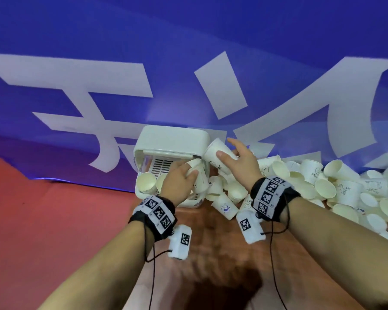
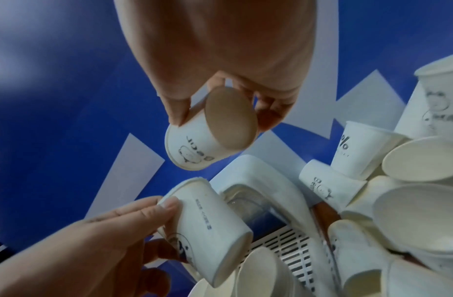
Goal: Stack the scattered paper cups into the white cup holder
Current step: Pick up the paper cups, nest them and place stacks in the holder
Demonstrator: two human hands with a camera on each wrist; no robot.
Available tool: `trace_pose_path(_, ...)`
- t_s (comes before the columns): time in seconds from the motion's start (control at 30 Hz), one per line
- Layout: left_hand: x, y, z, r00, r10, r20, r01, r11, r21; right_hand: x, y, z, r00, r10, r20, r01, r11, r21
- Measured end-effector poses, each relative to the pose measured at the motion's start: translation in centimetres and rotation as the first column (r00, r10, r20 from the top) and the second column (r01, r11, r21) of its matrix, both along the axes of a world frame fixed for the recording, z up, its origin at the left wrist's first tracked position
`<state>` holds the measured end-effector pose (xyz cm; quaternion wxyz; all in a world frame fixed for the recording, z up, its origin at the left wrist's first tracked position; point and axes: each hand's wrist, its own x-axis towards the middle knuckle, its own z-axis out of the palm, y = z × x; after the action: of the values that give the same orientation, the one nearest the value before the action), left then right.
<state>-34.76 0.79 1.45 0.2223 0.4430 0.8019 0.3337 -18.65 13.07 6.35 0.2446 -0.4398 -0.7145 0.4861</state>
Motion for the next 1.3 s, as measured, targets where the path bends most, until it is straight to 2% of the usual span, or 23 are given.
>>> trace_pose_path(0.13, -2.0, -2.7, 0.3, 0.998, 0.034, 0.052, -0.035, 0.999, 0.022, -2.9, -2.9, -0.4, 0.985, 0.170, -0.011, -0.170, 0.985, -0.041)
trace_pose_path(0.23, -3.1, -4.4, 0.8, 0.997, 0.061, 0.038, -0.063, 0.997, 0.036, -4.6, -4.8, -1.3, 0.957, 0.288, -0.020, -0.289, 0.957, -0.035)
trace_pose_path(0.37, -5.1, -6.6, 0.8, 0.996, 0.078, -0.042, -0.079, 0.997, -0.012, -6.2, -5.6, -2.2, 0.949, 0.302, 0.084, -0.305, 0.952, 0.016)
trace_pose_path(0.47, -7.3, -8.3, 0.4, 0.982, 0.142, -0.128, -0.144, 0.990, -0.006, -6.5, -5.6, -3.0, 0.912, 0.324, 0.251, -0.370, 0.914, 0.165)
trace_pose_path(0.57, -9.8, -9.4, -0.3, 0.971, 0.172, -0.167, -0.173, 0.985, 0.011, -6.1, -5.6, -4.1, 0.884, 0.321, 0.340, -0.416, 0.871, 0.260)
trace_pose_path(0.8, -12.6, -9.4, -3.1, 0.968, 0.139, -0.210, -0.145, 0.989, -0.014, -5.7, -4.9, -6.0, 0.864, 0.282, 0.417, -0.427, 0.850, 0.309)
trace_pose_path(0.97, -13.4, -9.2, -5.2, 0.964, 0.090, -0.251, -0.110, 0.992, -0.066, -5.8, -4.9, -8.1, 0.842, 0.278, 0.463, -0.469, 0.802, 0.370)
trace_pose_path(1.17, -13.5, -9.1, -7.2, 0.968, 0.009, -0.252, -0.053, 0.984, -0.168, -6.2, -4.9, -10.3, 0.770, 0.269, 0.578, -0.535, 0.766, 0.356)
trace_pose_path(1.3, -13.4, -9.0, -8.1, 0.957, -0.075, -0.282, 0.012, 0.975, -0.221, -6.5, -4.8, -11.4, 0.665, 0.280, 0.692, -0.599, 0.754, 0.270)
